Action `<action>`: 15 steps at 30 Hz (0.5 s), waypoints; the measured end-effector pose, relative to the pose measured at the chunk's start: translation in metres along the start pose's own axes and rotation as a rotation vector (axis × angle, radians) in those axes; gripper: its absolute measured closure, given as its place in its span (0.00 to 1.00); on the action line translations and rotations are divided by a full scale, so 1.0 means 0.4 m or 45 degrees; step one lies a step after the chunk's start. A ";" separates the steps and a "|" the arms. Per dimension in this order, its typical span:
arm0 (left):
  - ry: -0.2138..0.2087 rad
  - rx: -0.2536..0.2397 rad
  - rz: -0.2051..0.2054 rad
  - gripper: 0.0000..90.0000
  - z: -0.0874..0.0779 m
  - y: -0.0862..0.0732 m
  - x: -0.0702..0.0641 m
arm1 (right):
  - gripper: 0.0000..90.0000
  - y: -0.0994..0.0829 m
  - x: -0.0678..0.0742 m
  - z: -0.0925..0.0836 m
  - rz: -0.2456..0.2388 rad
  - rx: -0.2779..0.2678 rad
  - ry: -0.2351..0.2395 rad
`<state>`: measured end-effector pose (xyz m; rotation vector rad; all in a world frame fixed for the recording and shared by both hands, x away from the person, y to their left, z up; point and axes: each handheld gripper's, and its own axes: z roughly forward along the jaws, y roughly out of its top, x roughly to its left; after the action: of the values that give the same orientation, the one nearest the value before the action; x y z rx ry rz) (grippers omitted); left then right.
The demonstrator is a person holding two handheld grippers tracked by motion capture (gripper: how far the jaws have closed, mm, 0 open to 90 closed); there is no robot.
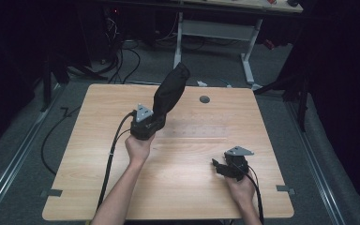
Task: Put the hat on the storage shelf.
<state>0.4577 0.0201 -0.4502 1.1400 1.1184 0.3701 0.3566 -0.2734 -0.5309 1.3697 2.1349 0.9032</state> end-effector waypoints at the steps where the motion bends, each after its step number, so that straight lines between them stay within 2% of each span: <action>1: 0.000 0.001 -0.001 0.95 -0.001 0.000 0.000 | 0.43 0.000 0.000 0.000 -0.001 0.000 0.000; 15: 0.045 -0.006 0.010 0.96 0.017 -0.005 -0.011 | 0.43 0.000 0.000 0.000 0.000 0.000 0.000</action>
<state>0.4608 0.0125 -0.4498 1.1378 1.1436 0.4003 0.3566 -0.2733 -0.5309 1.3699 2.1348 0.9030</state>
